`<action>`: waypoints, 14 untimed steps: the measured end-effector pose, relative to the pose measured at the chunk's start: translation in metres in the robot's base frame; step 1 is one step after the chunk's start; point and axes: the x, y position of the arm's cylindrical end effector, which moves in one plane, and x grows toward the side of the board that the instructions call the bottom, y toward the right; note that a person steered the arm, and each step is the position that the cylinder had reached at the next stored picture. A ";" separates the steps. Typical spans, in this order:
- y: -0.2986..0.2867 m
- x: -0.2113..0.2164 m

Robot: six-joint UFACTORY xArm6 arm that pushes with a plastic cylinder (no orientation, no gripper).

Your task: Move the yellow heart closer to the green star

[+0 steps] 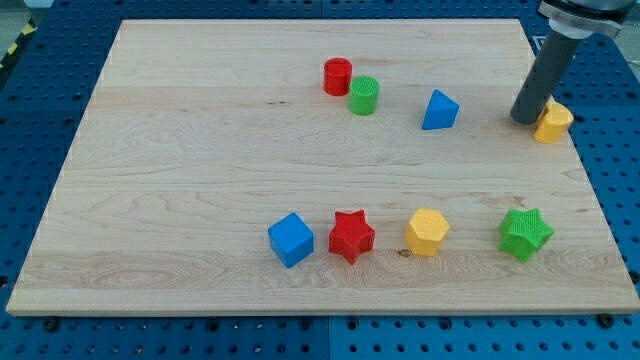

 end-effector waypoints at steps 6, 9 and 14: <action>0.039 0.026; 0.016 0.012; -0.007 0.054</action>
